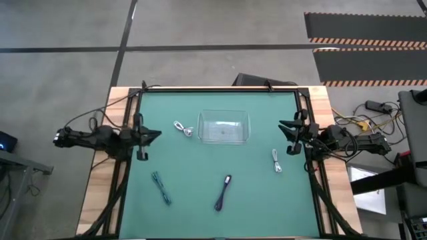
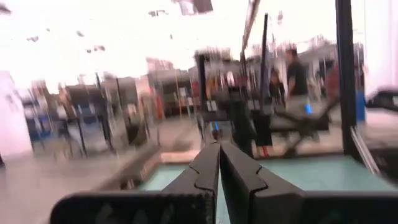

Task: Pick and place USB-C Cables
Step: Put the purple charger cable into the transparent container

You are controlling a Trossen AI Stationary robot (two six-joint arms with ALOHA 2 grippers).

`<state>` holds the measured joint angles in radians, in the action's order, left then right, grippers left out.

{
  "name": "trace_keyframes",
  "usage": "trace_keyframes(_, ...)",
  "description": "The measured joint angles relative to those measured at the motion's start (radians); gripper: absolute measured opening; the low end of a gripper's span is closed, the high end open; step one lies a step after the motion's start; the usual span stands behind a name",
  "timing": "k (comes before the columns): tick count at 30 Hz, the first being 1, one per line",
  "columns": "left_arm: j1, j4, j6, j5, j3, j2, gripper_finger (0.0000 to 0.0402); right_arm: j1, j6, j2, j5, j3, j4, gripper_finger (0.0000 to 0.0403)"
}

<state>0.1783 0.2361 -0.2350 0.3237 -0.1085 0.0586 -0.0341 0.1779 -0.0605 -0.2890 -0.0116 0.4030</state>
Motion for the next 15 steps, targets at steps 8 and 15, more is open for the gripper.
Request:
trace_keyframes(8, 0.0, 0.194, -0.166, 0.0, 0.0, 0.005, 0.0, 0.0, -0.133, 0.0, 0.0, 0.0, 0.074, 0.0073)
trace_keyframes(15, 0.0, 0.226, -0.164, 0.0, 0.0, 0.017, 0.0, -0.001, -0.129, -0.029, 0.038, 0.0, 0.201, 0.0073)
